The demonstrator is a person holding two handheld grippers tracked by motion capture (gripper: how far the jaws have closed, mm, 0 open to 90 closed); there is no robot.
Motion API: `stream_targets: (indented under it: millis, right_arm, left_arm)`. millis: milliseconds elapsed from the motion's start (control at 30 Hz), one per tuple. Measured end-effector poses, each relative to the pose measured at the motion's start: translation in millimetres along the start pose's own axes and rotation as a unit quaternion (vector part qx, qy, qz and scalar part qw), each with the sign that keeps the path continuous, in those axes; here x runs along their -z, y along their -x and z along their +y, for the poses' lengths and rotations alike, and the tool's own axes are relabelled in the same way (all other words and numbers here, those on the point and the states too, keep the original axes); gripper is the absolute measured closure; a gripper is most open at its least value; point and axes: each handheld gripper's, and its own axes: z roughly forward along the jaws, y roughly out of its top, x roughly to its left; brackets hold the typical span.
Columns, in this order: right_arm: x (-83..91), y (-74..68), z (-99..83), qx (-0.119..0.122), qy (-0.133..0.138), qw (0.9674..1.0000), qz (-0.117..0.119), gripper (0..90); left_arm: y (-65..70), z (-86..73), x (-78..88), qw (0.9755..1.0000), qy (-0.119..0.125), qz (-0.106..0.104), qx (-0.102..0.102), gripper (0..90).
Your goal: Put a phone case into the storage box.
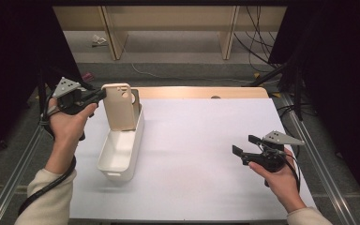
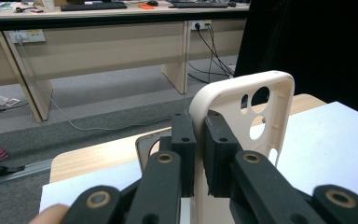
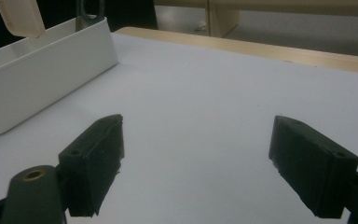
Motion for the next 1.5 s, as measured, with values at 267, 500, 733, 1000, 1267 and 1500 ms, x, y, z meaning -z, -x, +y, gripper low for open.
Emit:
stream_targets:
  millis: [267,500,733,1000,1267,1500]
  right_arm:
    - [-0.3,0.2,-0.1,0.0,0.0,1.0,0.001,18.9]
    - [-0.5,0.3,-0.2,-0.001,0.0,1.0,0.001,18.8]
    - [-0.4,0.2,-0.2,-0.002,0.0,1.0,0.0,18.8]
    - [-1.1,0.5,-0.6,-0.002,-0.001,1.0,0.001,18.8]
    - [-1.3,0.7,-0.8,-0.002,0.0,1.0,0.002,18.8]
    - [-1.4,0.9,-0.8,-0.002,0.0,1.0,0.002,18.8]
  left_arm:
    - [-4.9,-6.6,-5.8,1.0,-0.002,0.009,-0.002,84.0]
    - [-5.7,-10.2,-12.1,0.9999,-0.002,0.01,-0.008,83.9]
    - [-6.3,-11.3,-17.1,0.9998,-0.005,0.016,-0.011,83.9]
    - [-10.9,-16.3,-23.7,0.9997,-0.009,0.022,-0.007,83.9]
    - [-11.3,-17.4,-28.7,0.9997,-0.007,0.024,-0.005,83.9]
    - [-13.6,-17.8,-33.0,0.9996,-0.006,0.027,-0.002,83.9]
